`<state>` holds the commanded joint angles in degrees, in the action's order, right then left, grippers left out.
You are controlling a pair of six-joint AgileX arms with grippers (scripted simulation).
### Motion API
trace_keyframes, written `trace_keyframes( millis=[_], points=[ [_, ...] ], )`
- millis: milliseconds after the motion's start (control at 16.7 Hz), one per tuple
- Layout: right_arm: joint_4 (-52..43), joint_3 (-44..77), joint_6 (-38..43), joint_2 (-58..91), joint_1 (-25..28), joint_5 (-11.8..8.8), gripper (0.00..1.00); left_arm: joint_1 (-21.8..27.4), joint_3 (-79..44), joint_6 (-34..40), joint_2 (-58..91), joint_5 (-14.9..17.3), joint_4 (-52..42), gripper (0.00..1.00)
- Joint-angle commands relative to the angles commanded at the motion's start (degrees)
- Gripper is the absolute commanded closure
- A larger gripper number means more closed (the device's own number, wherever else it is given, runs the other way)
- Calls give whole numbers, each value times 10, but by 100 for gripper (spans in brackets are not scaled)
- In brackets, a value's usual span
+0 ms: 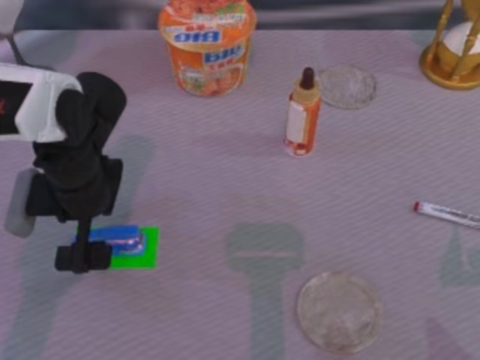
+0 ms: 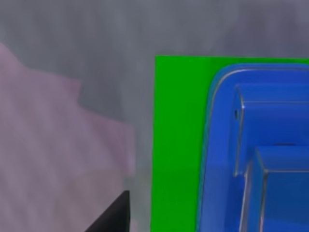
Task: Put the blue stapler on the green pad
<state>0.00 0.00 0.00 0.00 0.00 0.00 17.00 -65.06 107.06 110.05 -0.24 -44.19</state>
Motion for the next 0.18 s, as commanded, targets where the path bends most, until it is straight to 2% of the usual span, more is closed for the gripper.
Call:
trace_keyframes(
  millis=[180],
  points=[
    [0,0,0,0,0,0,0,0,0,0,0,0,0,0]
  ],
)
